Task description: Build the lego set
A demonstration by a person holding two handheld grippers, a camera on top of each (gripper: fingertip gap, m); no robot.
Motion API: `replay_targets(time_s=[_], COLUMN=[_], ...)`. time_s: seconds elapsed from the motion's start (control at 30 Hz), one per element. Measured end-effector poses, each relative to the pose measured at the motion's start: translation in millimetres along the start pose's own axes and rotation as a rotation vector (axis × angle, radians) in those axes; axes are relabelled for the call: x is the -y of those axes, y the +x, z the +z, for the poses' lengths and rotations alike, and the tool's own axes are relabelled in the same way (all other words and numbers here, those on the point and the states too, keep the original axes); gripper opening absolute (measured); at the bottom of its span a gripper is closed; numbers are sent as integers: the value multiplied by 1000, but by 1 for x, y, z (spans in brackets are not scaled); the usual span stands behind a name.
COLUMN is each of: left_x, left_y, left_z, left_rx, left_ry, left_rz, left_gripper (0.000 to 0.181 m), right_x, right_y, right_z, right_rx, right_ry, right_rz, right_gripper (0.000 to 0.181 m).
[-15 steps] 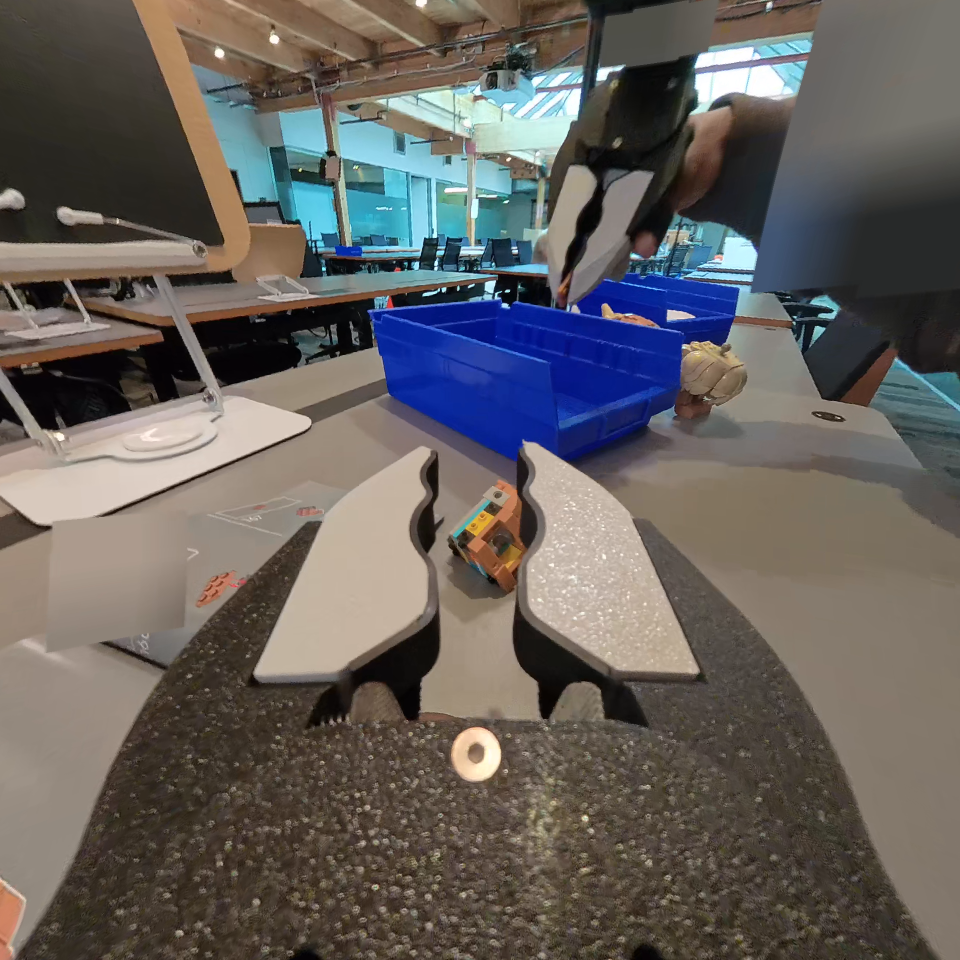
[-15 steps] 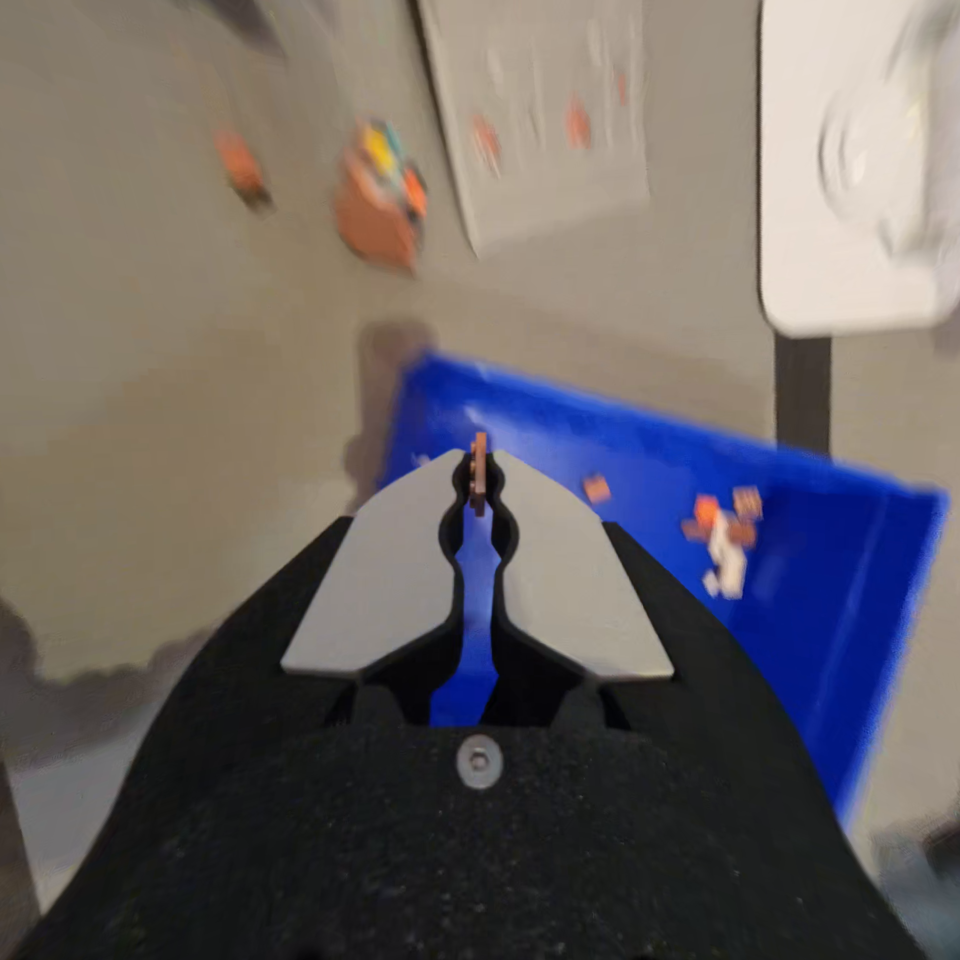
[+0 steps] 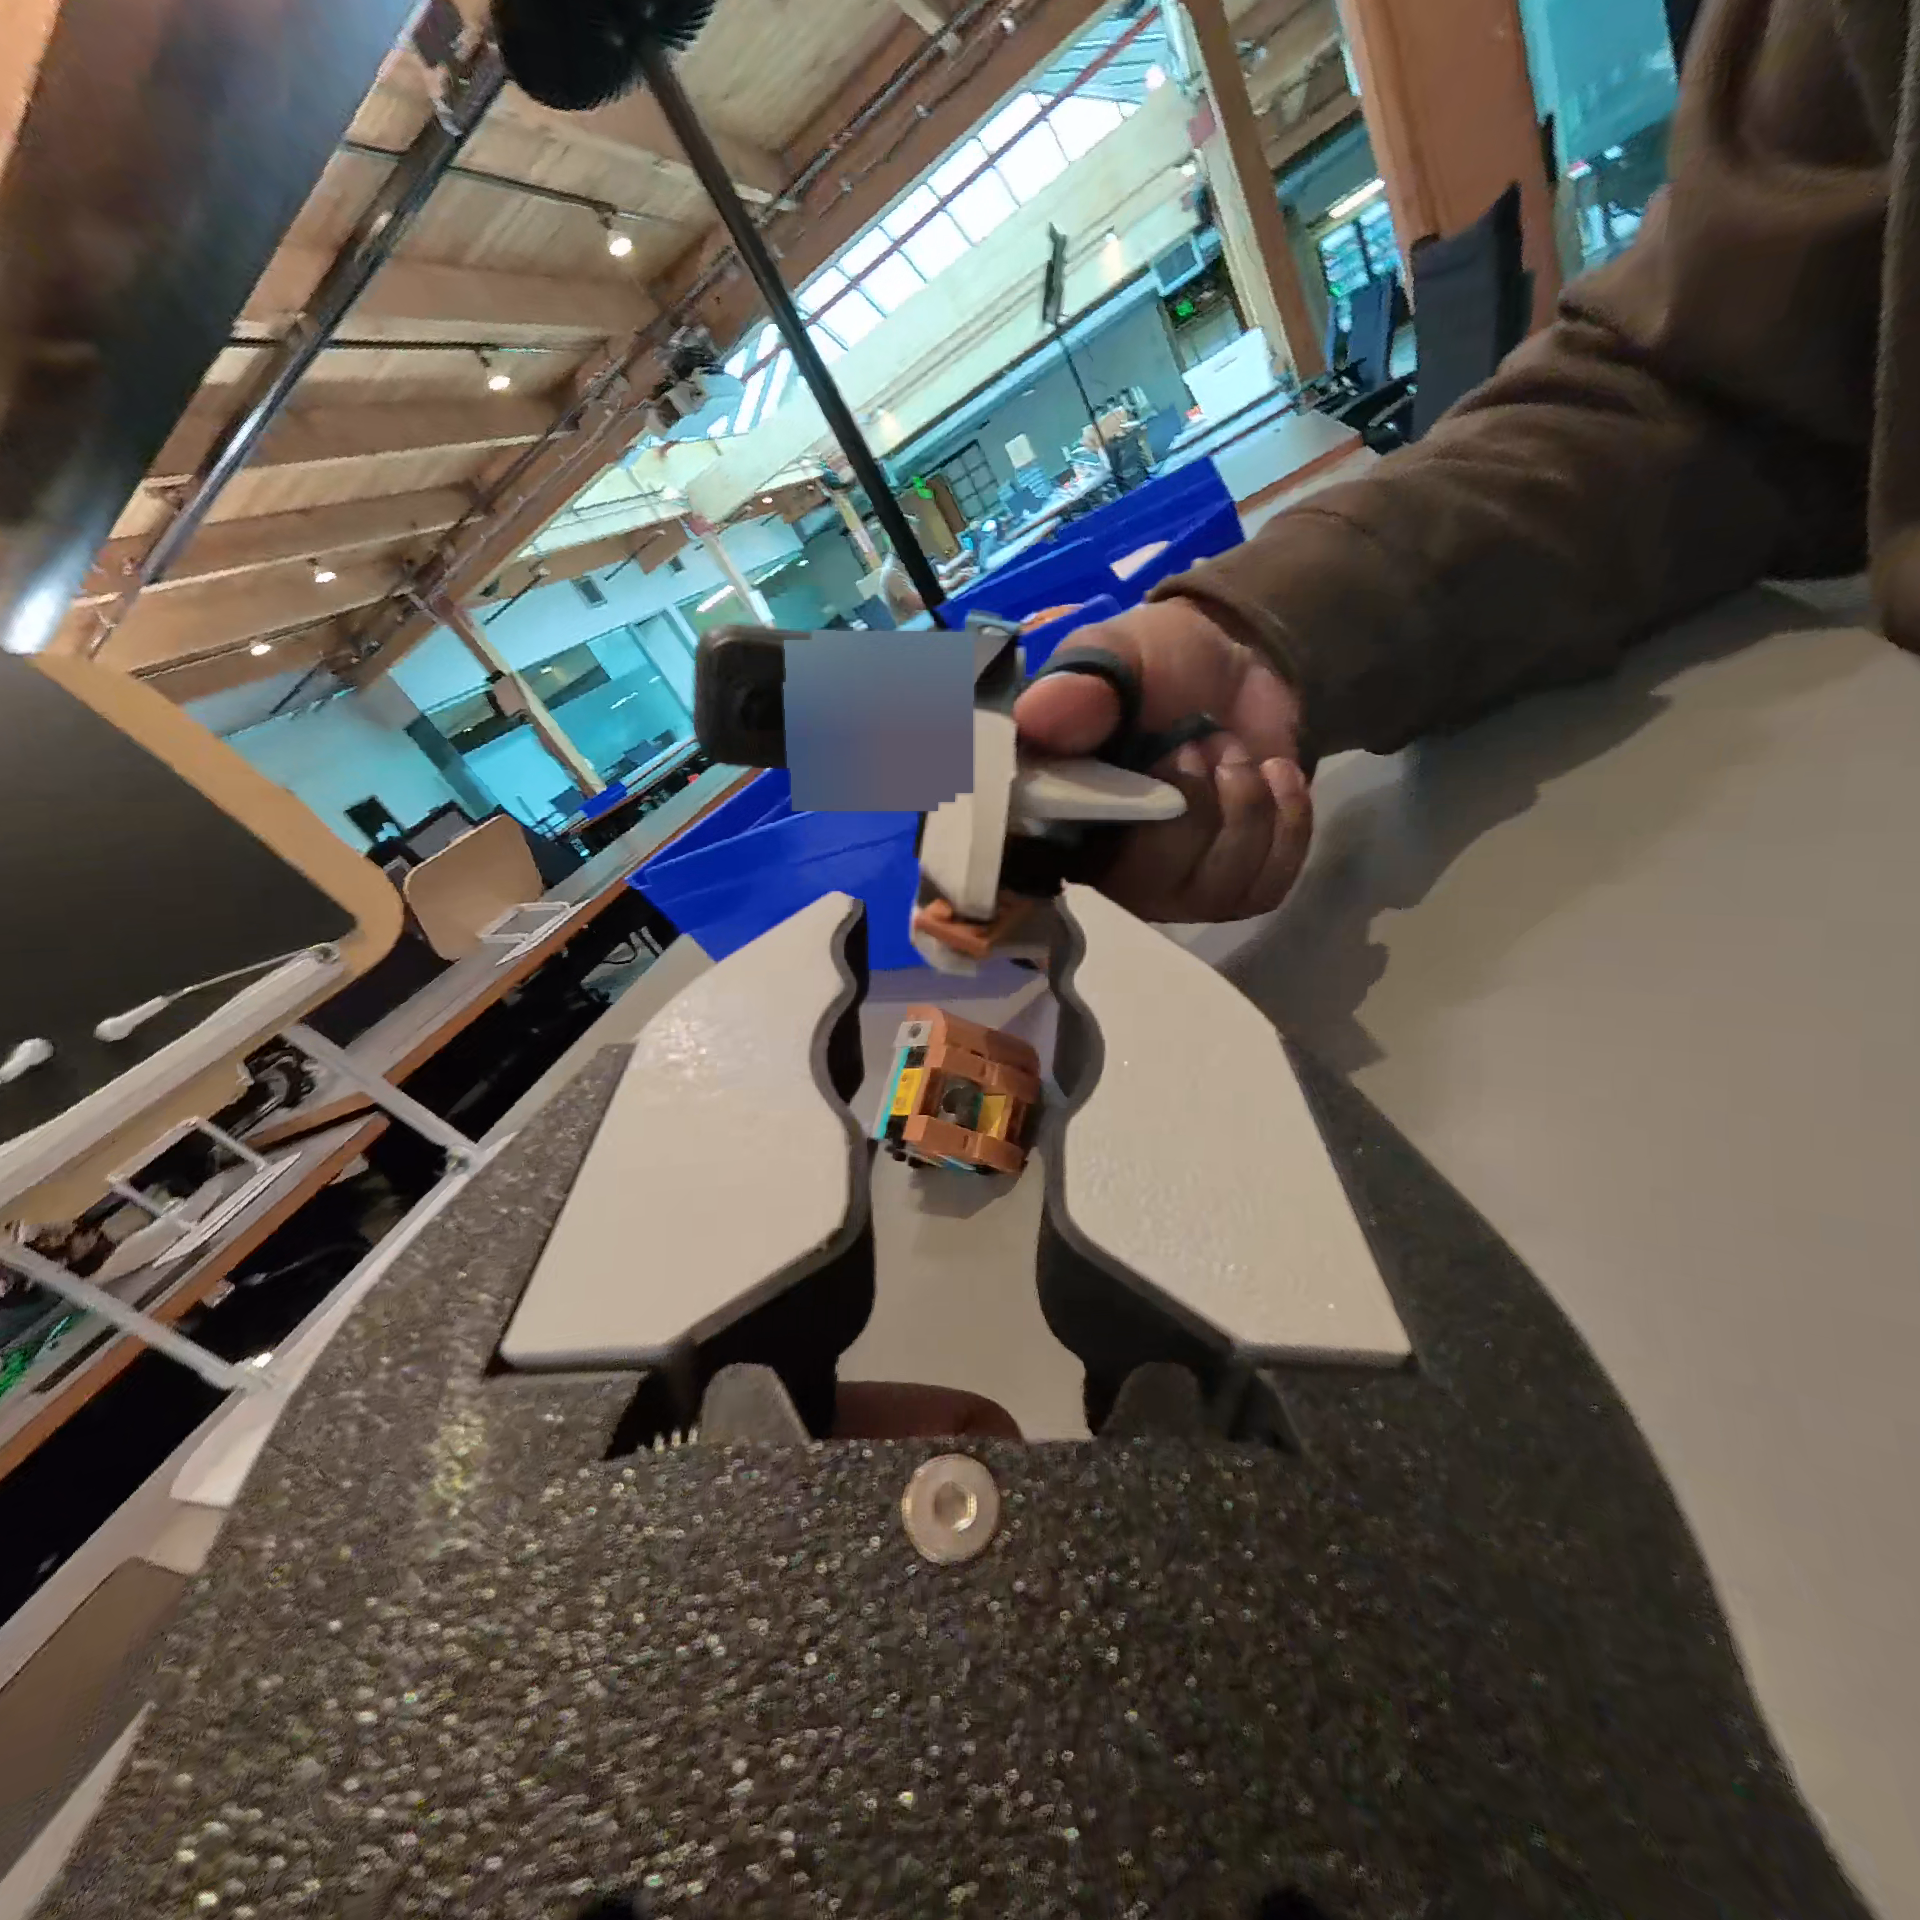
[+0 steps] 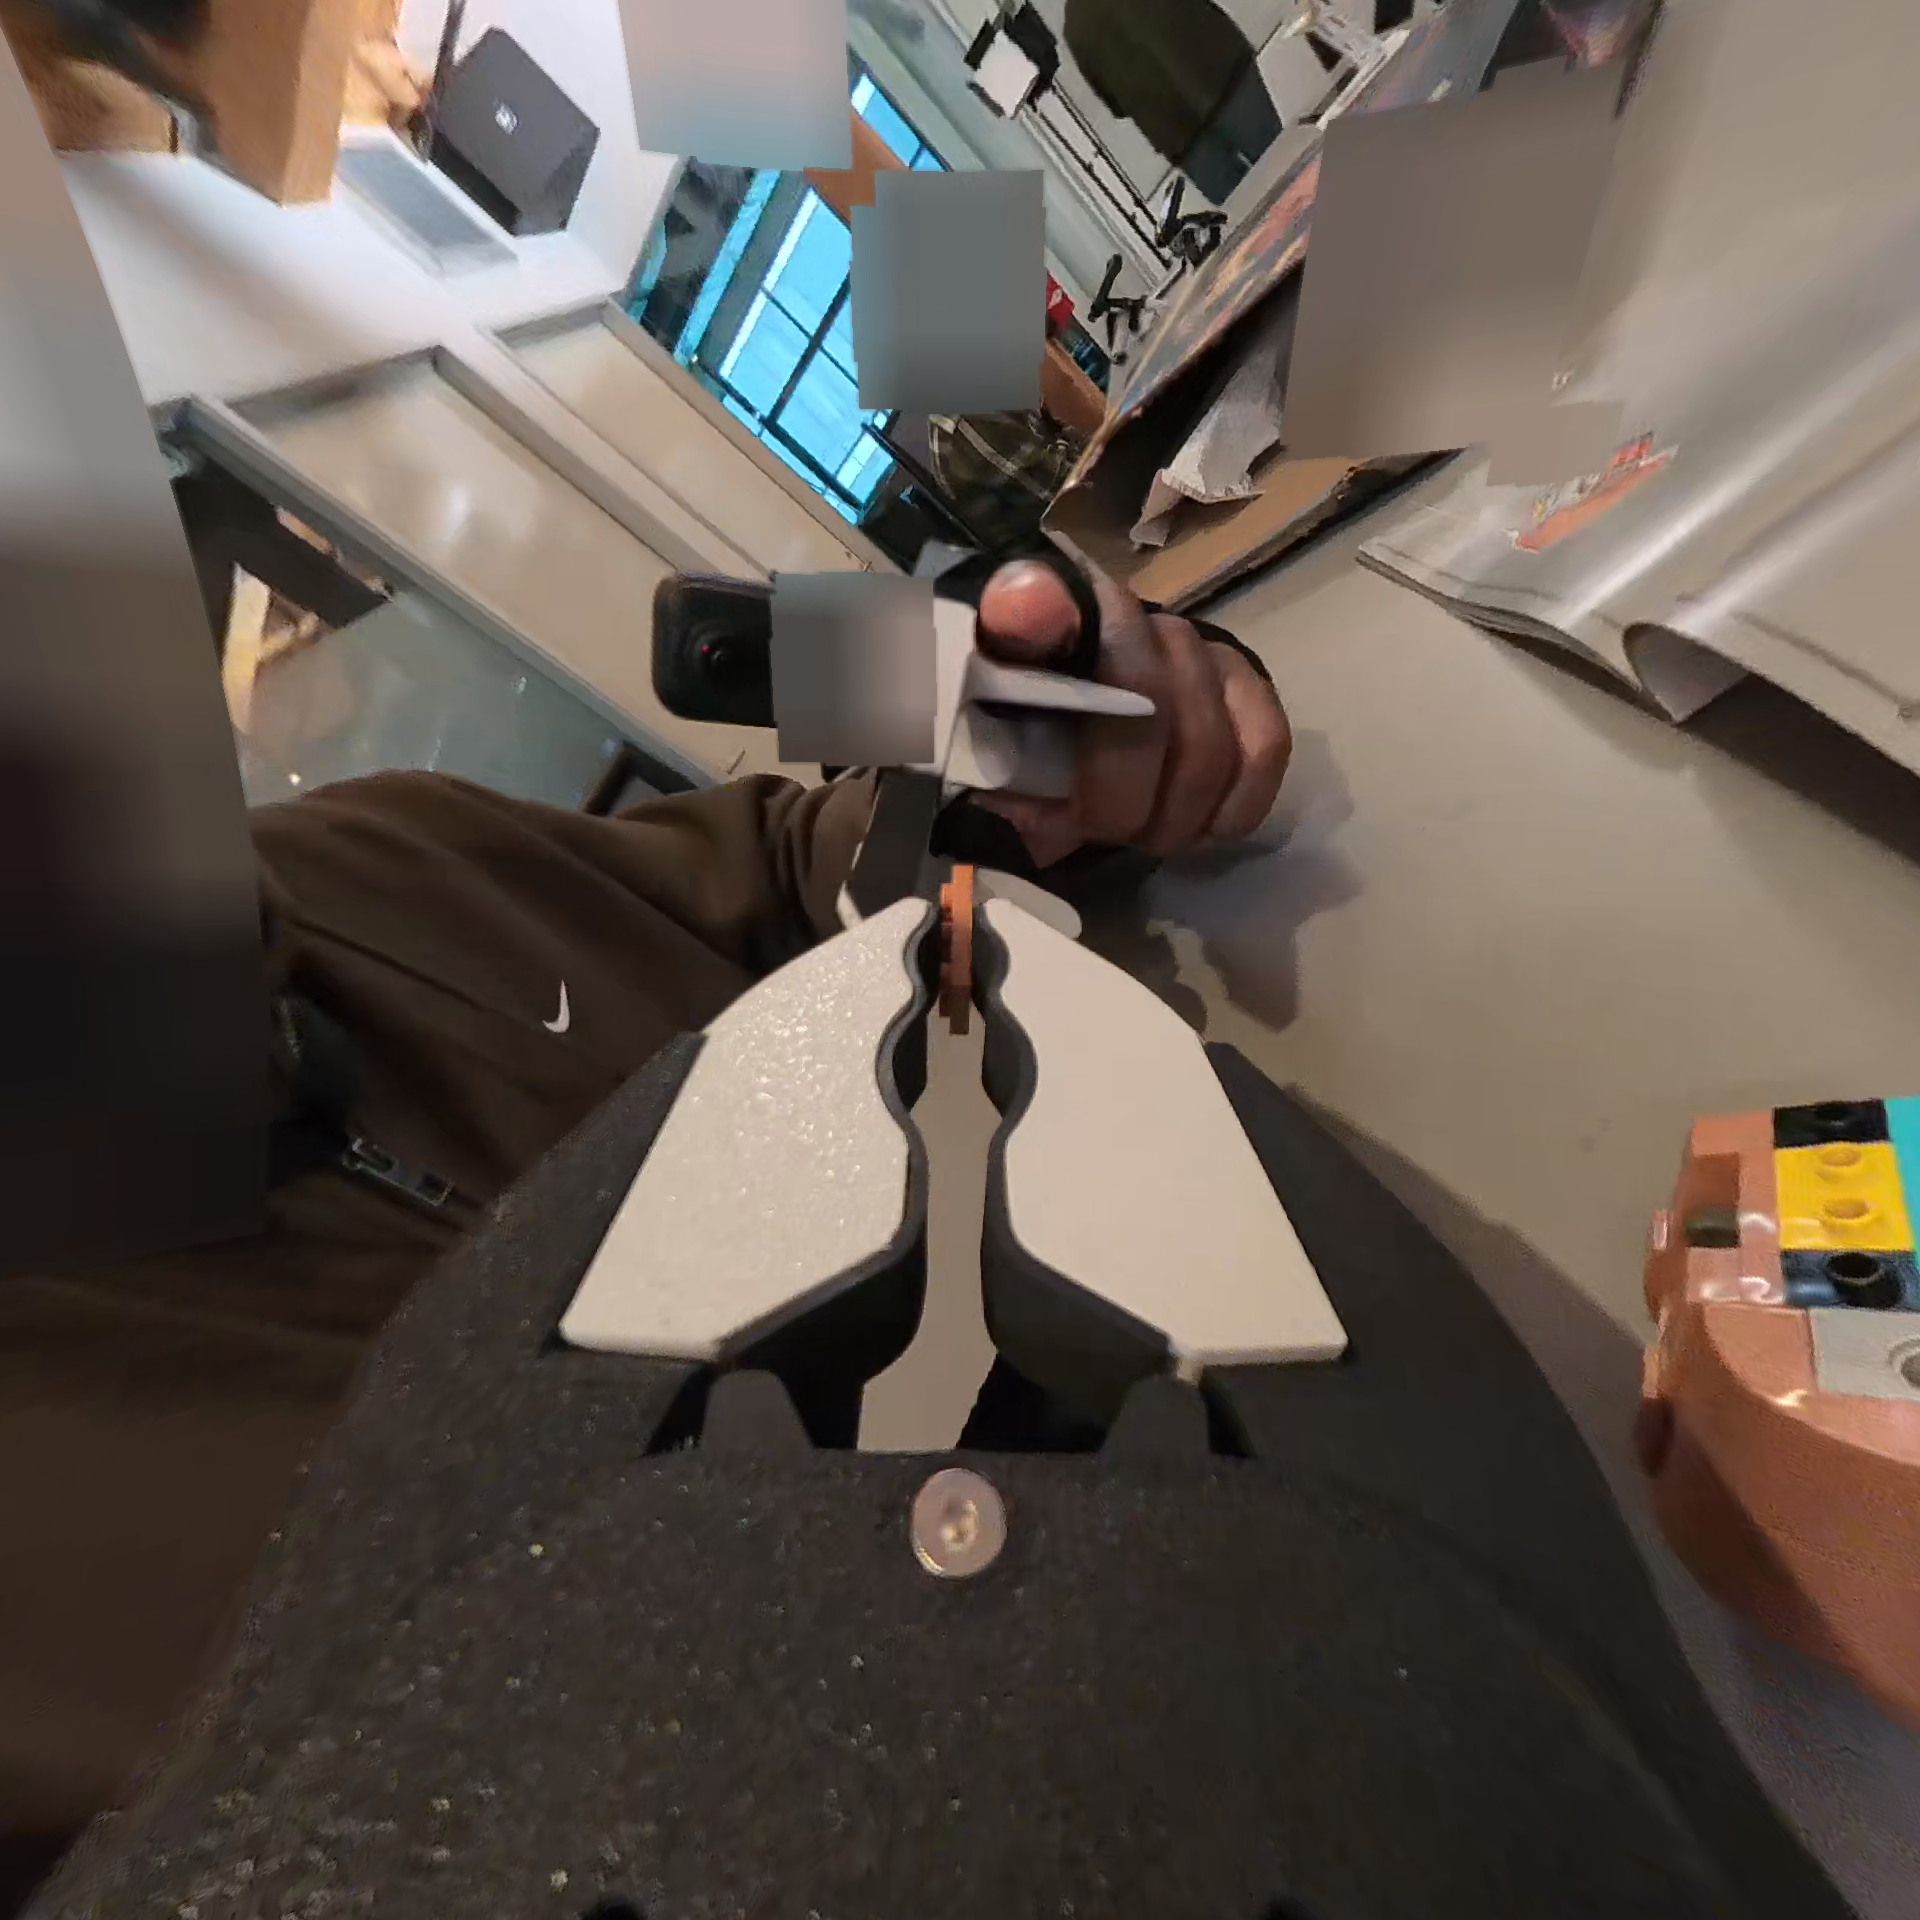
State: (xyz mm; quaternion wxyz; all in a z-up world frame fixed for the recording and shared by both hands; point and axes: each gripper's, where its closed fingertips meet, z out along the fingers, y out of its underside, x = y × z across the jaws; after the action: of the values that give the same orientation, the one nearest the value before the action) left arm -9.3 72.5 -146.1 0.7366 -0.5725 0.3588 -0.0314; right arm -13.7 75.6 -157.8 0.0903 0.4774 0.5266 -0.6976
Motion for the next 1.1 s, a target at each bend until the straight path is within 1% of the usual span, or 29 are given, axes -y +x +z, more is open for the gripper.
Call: replay_targets(time_s=[0.13,0.23,0.3,0.43,0.47,0.5,0.53,0.6,0.63,0.7,0.73,0.8,0.93,1.1], left_x=[-7,-6,-6,-4,-4,-1,-1,-3,-6,-13,-17,-26,-37,-40], left_y=[18,21,24,27,28,29,27,21,18,11,9,8,10,7], left_z=[6,7,7,7,7,6,6,6,5,4,4,4,6,6], left_rx=[-69,-82,-100,-106,-119,-132,-127,-107,-102,-87,-85,-93,-131,-133], left_ry=[-44,-52,-54,-54,-52,-35,-31,-42,-51,-82,-100,-133,-180,-184], left_rz=[84,113,124,148,133,108,82,45,23,-11,-21,-40,-65,-114], left_gripper=[30,29,22,17,17,17,17,17,17,17,17,17,17,17], right_x=[-13,-20,-24,-26,-27,-28,-28,-30,-31,-40,-46,-58,-65,-77], right_y=[-6,-14,-15,-17,-15,-11,-9,-3,6,27,37,47,60,73], right_z=[9,12,13,12,11,9,5,-6,-13,-31,-40,-48,-45,-41], right_rx=[34,59,67,75,49,9,-24,-116,-201,-371,-434,-471,-495,-551], right_ry=[-53,-87,-106,-109,-114,-123,-137,-187,-234,-366,-441,-530,-565,-639], right_rz=[21,9,2,-11,-29,-59,-101,-232,-331,-515,-562,-588,-584,-603], right_gripper=[5,5,5,5,7,20,29,34,34,35,35,37,34,29])
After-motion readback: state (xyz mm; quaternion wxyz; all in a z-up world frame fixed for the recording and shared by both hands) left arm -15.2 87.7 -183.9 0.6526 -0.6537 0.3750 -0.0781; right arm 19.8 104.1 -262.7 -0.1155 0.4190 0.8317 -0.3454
